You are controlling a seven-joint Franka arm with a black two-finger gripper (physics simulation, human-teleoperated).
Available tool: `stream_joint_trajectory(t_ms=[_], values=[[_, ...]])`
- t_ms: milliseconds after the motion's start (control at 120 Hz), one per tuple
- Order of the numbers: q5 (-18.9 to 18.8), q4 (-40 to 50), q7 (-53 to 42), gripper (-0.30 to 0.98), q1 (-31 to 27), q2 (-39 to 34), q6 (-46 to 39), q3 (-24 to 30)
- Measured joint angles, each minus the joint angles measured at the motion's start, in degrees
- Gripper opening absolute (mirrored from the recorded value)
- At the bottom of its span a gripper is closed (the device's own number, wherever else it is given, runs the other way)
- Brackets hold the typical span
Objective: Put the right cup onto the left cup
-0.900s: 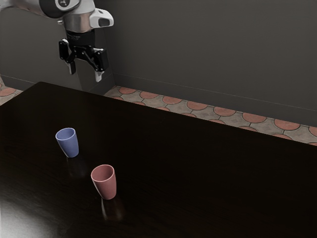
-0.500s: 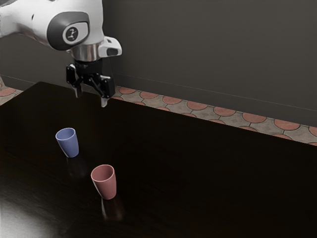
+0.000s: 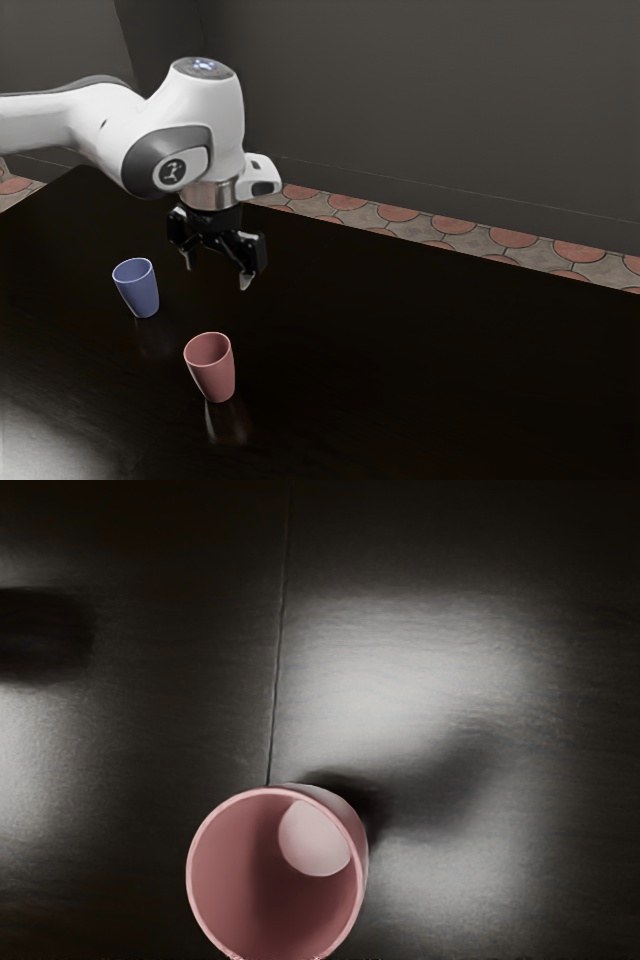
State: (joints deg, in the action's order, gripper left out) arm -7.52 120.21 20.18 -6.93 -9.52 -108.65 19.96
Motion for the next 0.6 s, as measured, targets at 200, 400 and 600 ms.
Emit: stream_joint_trajectory(t_ms=[200, 400, 600], values=[[1.2, 6.9, 3.2, 0.69, 0.0, -1.9, -6.3, 0.7], [1.8, 12.4, 5.7, 0.69, -0.1, -0.5, -13.1, 0.8], [1.9, 16.3, 7.7, 0.69, -0.1, 1.0, -19.0, 0.8]])
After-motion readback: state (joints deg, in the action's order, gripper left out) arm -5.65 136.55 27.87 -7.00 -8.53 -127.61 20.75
